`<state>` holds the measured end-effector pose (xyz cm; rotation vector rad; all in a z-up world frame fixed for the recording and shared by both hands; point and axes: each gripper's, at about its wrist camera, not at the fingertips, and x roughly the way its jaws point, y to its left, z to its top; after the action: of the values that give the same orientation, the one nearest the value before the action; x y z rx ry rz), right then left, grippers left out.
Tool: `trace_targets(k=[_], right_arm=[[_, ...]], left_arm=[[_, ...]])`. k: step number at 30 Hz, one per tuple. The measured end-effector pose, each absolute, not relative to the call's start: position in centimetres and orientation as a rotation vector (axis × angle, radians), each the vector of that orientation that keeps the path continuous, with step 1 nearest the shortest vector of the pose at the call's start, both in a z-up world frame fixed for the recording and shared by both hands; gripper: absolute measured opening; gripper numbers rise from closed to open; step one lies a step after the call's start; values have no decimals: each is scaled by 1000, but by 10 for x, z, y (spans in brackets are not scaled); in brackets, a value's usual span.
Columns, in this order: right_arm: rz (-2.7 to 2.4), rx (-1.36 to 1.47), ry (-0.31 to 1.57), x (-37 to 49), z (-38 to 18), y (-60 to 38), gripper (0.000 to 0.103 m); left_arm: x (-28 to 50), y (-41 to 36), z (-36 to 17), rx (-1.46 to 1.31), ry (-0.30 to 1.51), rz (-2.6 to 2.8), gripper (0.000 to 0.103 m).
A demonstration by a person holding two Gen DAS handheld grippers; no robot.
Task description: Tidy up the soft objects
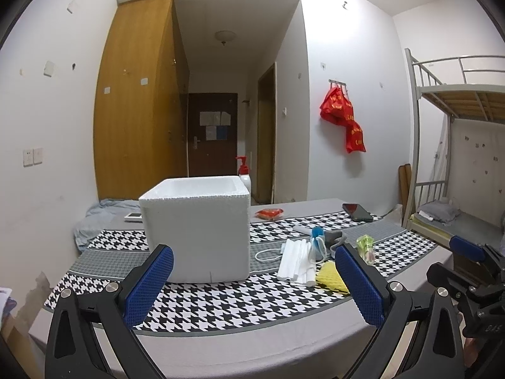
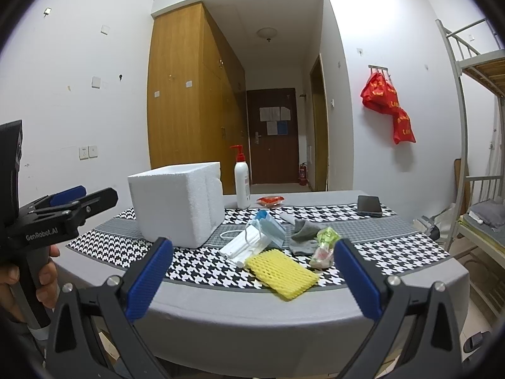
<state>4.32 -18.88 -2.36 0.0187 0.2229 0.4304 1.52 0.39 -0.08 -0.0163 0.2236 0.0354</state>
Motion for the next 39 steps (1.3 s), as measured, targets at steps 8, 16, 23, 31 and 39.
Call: trace_targets(k=[8, 16, 23, 31, 39], right_arm=[[431, 16, 228, 44, -23, -187, 103], [424, 16, 235, 49, -25, -187, 103], [415, 23, 239, 54, -24, -190, 103], [403, 15, 279, 72, -34, -190, 103], [391, 18, 336, 97, -44, -193, 103]], left_arm=[[20, 3, -2, -18, 239, 33, 102], [23, 6, 0, -27, 230, 27, 102], [24, 7, 0, -25, 214, 11, 102], [49, 4, -11, -29, 274, -25, 102], [76, -7, -24, -8, 347, -59, 102]])
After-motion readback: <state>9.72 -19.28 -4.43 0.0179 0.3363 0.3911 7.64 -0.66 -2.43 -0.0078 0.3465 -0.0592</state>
